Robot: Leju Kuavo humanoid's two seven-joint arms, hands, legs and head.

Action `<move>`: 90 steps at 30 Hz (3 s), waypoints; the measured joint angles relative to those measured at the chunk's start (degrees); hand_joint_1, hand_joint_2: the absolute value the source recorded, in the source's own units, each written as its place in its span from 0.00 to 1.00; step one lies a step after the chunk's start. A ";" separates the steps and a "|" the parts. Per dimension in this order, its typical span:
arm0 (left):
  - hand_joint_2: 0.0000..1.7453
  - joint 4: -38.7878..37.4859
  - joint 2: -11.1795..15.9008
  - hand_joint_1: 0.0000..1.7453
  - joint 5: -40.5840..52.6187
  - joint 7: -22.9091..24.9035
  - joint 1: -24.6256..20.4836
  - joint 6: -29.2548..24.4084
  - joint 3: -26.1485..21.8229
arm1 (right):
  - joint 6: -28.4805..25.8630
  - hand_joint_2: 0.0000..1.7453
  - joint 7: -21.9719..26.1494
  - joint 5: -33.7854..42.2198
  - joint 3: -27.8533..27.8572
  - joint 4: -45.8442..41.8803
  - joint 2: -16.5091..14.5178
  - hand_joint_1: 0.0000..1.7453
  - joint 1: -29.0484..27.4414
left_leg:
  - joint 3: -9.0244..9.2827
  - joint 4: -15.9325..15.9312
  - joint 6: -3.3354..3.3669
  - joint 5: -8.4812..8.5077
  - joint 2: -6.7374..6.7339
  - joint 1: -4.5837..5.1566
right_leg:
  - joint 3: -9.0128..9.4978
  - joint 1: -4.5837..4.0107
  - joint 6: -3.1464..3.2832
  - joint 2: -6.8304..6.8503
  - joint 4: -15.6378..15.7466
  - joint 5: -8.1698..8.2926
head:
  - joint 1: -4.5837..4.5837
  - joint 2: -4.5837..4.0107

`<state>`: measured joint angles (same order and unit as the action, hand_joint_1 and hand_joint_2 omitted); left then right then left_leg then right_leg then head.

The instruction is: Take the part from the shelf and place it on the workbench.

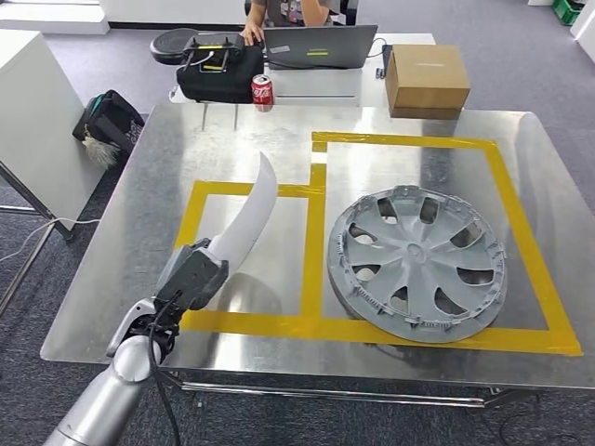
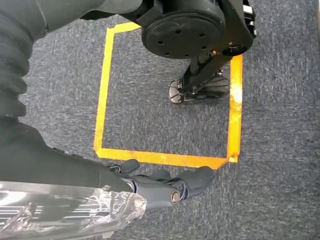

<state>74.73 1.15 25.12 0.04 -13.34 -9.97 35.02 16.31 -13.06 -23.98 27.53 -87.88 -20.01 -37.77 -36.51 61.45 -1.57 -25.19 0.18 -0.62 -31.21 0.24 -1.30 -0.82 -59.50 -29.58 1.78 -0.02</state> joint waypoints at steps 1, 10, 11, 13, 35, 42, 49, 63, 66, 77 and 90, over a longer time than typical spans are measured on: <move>1.00 -0.98 0.02 1.00 1.86 0.34 -1.25 -0.35 0.51 | 0.13 1.00 0.08 -0.17 0.01 0.02 0.01 0.00 0.05 | 1.07 -2.84 0.04 1.14 0.04 -0.01 | 0.15 -0.18 0.25 0.04 0.04 -0.38 | 0.03 0.00; 1.00 -7.65 1.61 0.00 16.28 2.87 -8.38 -4.88 5.17 | 0.63 0.00 0.40 -0.91 -0.08 0.26 -0.01 0.00 0.35 | 1.19 -2.91 0.79 0.79 0.25 0.08 | 1.39 -0.20 -0.78 0.08 1.95 0.16 | 0.10 0.00; 1.00 -7.92 1.70 0.00 16.58 3.01 -8.45 -5.43 5.35 | 0.61 0.00 0.38 -0.93 -0.08 0.28 -0.01 0.00 0.35 | 1.21 -2.91 0.86 0.75 0.25 0.08 | 1.42 -0.18 -1.07 0.09 2.05 0.15 | 0.10 0.00; 0.75 -8.35 1.80 0.00 16.99 3.13 -8.49 -6.50 5.61 | 0.51 0.00 0.33 -0.93 -0.08 0.38 -0.01 0.00 0.36 | 1.27 -2.92 0.95 0.69 0.26 0.08 | 1.47 -0.17 -1.38 0.12 2.17 0.07 | 0.09 0.00; 0.00 9.27 1.81 0.00 -10.43 -11.26 7.80 -12.16 -4.20 | -9.13 0.00 -0.44 10.20 -3.36 -4.69 -0.01 0.00 -4.12 | 3.54 -4.53 2.85 0.00 0.19 0.21 | 0.55 0.59 -3.08 0.30 -2.98 -3.95 | 0.31 0.00; 0.00 11.89 2.22 0.00 -12.21 -12.27 10.38 -12.36 -5.37 | -9.97 0.00 0.67 11.22 -3.97 -5.61 -0.01 0.00 -4.40 | 5.07 -4.46 2.17 -0.88 0.30 0.00 | -3.16 0.71 -3.22 0.35 -5.33 -0.25 | 0.48 0.00; 0.00 14.05 3.14 0.00 -17.85 -19.06 14.90 -14.51 -8.32 | -9.96 0.00 9.20 14.74 -3.63 -8.33 0.03 0.00 -3.33 | 4.54 -2.61 0.05 -2.88 0.25 0.10 | -1.21 0.67 -0.60 0.01 0.60 2.87 | 0.19 0.00; 0.00 10.84 5.61 0.00 -30.70 -23.03 19.17 -13.27 -8.91 | -4.89 0.00 19.51 11.10 -3.89 -13.26 0.52 0.00 0.38 | 8.10 -5.15 1.60 -3.18 0.21 0.44 | -4.73 0.17 -1.82 0.34 0.84 6.53 | 0.09 0.00; 0.00 10.01 6.13 0.00 -32.43 -23.25 19.57 -13.93 -8.35 | -7.45 0.00 19.33 11.05 -5.55 -13.50 1.68 0.00 0.00 | 6.54 -5.31 2.60 -1.67 0.17 0.30 | -7.15 0.27 -2.50 0.42 -5.35 0.35 | 0.25 0.00; 0.00 4.01 6.88 0.00 -41.67 -23.03 19.36 -11.41 -6.44 | -19.96 0.00 16.99 17.42 -16.28 -13.44 10.52 0.00 -1.44 | 1.09 -5.31 1.20 4.22 4.16 0.50 | 5.28 -0.67 -0.40 -3.50 3.94 -0.59 | 0.29 0.00; 0.00 1.78 7.79 0.00 -41.75 -23.07 18.89 -12.22 -5.25 | -26.28 0.00 16.62 21.27 -22.91 -13.21 16.03 0.00 -1.49 | 8.56 -3.59 -2.07 -3.09 -4.29 -0.93 | -2.33 0.02 -0.98 6.33 1.95 5.17 | -0.57 0.00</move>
<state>76.51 8.95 -16.63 -23.02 5.55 -22.19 29.76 -9.97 3.55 -2.72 4.62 -101.09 -3.98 -39.26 -27.95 57.86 -3.65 -28.28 -4.11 -1.54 -33.54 0.26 -2.28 5.52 -57.55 -24.41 1.21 -0.02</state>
